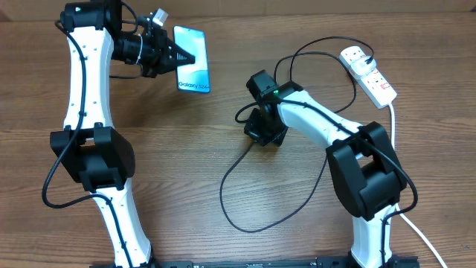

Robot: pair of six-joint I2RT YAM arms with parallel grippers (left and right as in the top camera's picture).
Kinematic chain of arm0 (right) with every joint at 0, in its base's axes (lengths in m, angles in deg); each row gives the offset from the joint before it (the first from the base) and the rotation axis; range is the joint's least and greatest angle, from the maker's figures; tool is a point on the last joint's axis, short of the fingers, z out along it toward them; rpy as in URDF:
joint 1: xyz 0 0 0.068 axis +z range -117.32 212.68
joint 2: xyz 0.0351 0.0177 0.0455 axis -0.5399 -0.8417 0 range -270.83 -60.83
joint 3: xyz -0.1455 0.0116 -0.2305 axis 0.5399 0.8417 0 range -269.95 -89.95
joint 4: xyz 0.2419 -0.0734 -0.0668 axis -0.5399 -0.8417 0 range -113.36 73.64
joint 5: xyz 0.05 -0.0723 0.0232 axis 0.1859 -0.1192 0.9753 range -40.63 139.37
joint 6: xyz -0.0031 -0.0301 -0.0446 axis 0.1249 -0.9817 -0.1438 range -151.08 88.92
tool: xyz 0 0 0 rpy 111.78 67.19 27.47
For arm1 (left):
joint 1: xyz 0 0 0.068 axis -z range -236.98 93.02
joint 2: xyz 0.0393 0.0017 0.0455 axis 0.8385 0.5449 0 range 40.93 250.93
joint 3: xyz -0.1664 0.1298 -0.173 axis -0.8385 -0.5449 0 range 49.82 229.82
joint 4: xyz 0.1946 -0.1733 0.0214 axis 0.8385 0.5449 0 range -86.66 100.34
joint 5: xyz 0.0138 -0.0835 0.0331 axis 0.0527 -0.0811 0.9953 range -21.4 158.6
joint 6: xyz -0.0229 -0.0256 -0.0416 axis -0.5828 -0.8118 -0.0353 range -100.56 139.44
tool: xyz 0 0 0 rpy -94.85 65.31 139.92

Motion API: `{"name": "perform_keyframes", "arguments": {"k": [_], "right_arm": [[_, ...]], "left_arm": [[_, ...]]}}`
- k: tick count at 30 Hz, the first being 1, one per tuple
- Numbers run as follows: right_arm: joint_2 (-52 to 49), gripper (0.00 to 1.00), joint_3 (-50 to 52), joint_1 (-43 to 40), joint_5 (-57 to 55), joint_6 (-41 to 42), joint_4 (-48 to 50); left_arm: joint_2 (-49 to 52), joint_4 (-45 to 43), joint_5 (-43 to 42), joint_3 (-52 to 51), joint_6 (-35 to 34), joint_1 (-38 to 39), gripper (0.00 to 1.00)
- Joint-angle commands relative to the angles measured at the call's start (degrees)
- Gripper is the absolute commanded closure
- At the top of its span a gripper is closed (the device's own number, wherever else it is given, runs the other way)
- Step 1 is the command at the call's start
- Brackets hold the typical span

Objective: Plug charger to phone and switch on socket
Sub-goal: 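Move the USB-C plug with the right gripper up to the phone's bottom edge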

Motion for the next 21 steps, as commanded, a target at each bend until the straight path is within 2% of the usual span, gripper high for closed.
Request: {"name": "perform_keyframes", "arguments": {"k": [1, 4, 10, 13, 21], "right_arm": [[7.72, 0.96, -2.12, -1.75, 23.30, -18.14, -0.02], [12.61, 0.96, -2.12, -2.62, 37.66, -29.03, -0.61], [17.27, 0.96, -2.12, -2.86, 50.25, -37.99, -0.13], [17.29, 0.96, -2.12, -2.86, 56.85, -38.71, 1.79], [17.29, 0.96, -2.12, -3.74, 60.50, -38.38, 2.40]], "left_arm": [[-0.13, 0.35, -18.34, 0.37, 6.01, 0.44, 0.96], [-0.13, 0.70, -21.00, 0.37, 5.95, 0.52, 0.96], [-0.11, 1.53, -24.55, 0.37, 5.90, 2.67, 0.96], [-0.11, 2.86, -25.42, 0.37, 5.90, 4.87, 0.96], [-0.13, 2.64, -24.79, 0.37, 5.92, 7.17, 0.96]]}}
